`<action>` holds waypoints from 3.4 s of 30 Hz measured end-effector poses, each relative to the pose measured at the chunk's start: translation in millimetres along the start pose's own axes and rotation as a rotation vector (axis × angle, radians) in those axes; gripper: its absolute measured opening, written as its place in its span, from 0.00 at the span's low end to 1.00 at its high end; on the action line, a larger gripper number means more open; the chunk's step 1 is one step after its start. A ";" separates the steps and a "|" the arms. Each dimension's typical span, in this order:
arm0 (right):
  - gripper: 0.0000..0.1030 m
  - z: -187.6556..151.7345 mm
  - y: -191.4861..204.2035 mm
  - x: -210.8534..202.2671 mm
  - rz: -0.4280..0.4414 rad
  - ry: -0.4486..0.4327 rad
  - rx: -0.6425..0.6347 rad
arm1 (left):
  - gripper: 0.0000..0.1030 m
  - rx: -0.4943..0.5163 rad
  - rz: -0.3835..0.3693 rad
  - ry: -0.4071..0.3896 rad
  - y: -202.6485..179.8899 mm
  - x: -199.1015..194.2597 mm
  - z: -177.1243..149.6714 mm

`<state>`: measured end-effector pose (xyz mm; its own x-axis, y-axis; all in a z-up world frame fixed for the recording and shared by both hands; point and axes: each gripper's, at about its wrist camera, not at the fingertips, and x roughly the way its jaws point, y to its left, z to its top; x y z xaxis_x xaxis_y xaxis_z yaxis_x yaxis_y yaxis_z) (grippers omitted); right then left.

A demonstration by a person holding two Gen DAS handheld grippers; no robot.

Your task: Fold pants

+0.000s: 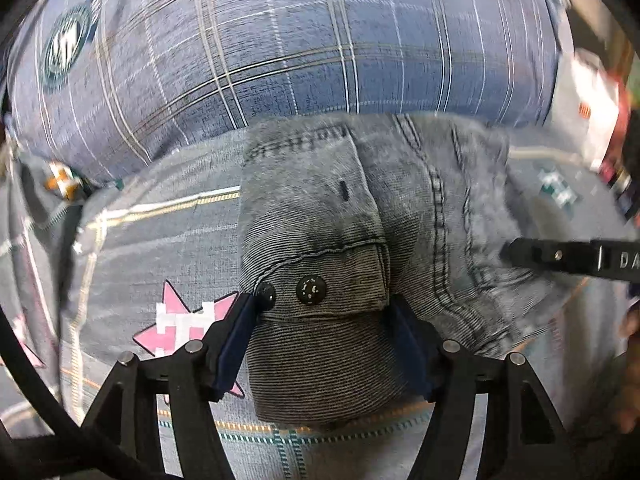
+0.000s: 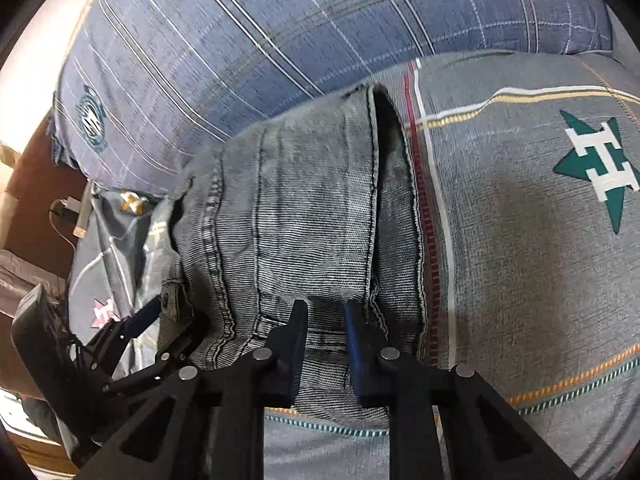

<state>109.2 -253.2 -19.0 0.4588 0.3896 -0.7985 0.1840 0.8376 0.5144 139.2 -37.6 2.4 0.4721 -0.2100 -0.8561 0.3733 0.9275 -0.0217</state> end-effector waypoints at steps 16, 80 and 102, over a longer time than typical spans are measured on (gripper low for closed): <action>0.80 75.0 -29.8 -17.2 0.180 -0.142 0.137 | 0.71 -0.437 -0.286 0.139 101.8 55.4 73.2; 0.70 -15.4 -29.6 -18.6 0.225 -0.137 0.155 | 0.67 -0.575 -0.373 0.067 82.6 -0.2 -77.9; 0.25 -19.3 15.2 9.1 -0.034 -0.026 -0.096 | 0.36 -0.482 -0.299 -0.094 61.7 -33.8 -71.5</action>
<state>99.5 -229.5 -24.5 0.4764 0.3518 -0.8058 0.1161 0.8833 0.4543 89.2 48.8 -6.9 0.4794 -0.4907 -0.7275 0.1054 0.8552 -0.5074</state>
